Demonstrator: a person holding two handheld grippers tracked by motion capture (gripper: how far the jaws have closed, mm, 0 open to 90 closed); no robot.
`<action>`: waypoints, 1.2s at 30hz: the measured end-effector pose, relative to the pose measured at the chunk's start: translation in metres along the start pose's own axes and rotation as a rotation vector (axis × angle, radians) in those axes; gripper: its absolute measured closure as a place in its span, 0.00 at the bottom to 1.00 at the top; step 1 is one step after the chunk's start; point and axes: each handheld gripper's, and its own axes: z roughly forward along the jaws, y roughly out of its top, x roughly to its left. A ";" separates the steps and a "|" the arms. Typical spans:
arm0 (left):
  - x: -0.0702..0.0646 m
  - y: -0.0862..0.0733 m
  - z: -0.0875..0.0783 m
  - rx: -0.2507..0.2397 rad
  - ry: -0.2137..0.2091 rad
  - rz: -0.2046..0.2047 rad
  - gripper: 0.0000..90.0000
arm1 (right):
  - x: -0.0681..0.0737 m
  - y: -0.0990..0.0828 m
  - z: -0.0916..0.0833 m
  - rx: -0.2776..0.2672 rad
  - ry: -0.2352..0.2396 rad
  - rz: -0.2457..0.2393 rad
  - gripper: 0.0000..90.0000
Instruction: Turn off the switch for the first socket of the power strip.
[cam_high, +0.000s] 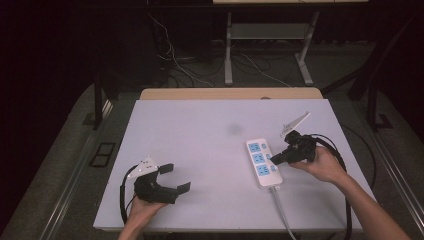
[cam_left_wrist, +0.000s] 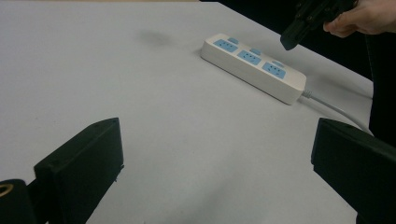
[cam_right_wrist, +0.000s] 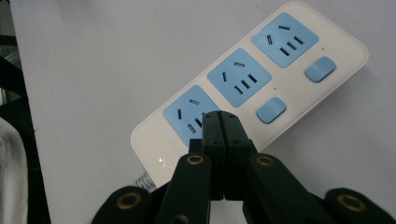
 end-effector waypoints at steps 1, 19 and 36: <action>0.000 0.000 0.000 0.000 0.000 0.000 0.01 | 0.000 0.000 0.001 0.003 -0.001 -0.001 1.00; 0.002 0.000 -0.001 -0.002 0.006 -0.002 0.01 | -0.003 -0.005 0.020 0.047 -0.010 0.000 1.00; 0.000 -0.001 0.002 0.006 0.000 0.006 0.01 | -0.003 -0.009 0.020 0.018 -0.017 0.007 1.00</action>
